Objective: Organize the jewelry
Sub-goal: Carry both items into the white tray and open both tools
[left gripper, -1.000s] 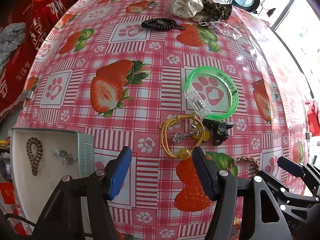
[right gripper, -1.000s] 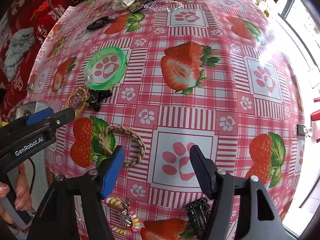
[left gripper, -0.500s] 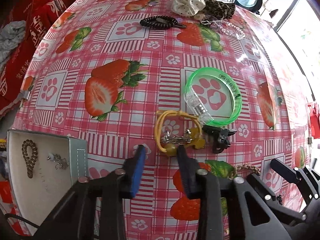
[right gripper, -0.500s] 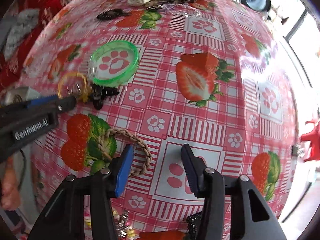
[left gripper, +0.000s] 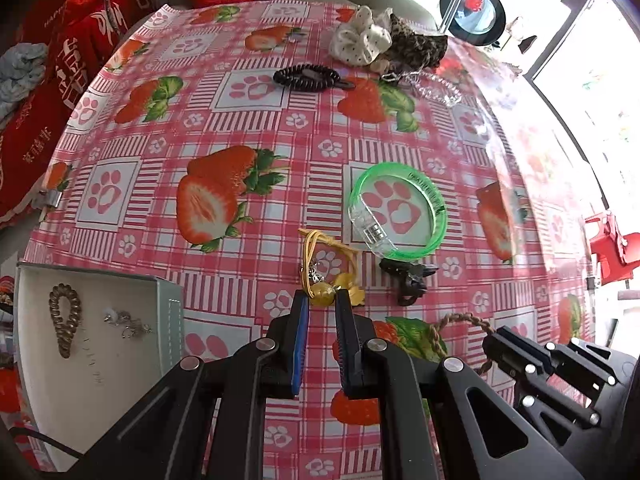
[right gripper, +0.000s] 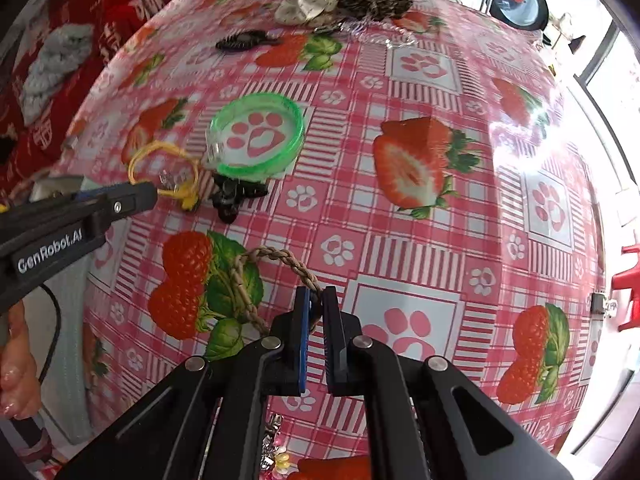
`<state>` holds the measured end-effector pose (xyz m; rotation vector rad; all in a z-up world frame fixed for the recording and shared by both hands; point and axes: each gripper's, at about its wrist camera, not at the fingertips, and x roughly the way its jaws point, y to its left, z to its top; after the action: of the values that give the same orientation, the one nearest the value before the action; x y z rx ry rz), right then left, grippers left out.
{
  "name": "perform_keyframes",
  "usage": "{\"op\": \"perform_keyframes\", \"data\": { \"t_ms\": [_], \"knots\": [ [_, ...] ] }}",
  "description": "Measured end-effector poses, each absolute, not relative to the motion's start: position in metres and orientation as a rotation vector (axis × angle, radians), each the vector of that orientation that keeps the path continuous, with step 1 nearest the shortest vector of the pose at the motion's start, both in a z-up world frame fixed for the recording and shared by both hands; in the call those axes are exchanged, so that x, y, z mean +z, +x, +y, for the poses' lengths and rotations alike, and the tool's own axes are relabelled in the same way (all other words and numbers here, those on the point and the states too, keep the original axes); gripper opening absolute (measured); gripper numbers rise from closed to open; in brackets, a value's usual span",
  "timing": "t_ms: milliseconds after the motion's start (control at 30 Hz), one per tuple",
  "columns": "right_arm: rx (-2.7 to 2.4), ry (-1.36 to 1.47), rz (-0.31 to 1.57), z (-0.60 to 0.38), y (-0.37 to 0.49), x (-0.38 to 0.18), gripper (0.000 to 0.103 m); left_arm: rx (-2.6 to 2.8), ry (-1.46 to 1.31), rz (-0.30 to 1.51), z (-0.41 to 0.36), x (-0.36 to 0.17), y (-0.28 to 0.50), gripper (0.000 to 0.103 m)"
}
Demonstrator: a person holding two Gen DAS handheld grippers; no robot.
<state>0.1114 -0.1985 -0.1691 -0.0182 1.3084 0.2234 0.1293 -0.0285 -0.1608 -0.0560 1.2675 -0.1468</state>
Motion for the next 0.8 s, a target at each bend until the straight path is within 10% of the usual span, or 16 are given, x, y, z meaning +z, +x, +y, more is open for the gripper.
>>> {"op": "perform_keyframes", "data": {
  "t_ms": [800],
  "knots": [
    [0.251, 0.112, 1.256, -0.208, 0.103, -0.116, 0.007, -0.183, -0.138, 1.195, 0.0, -0.101, 0.086, 0.02]
  ]
}}
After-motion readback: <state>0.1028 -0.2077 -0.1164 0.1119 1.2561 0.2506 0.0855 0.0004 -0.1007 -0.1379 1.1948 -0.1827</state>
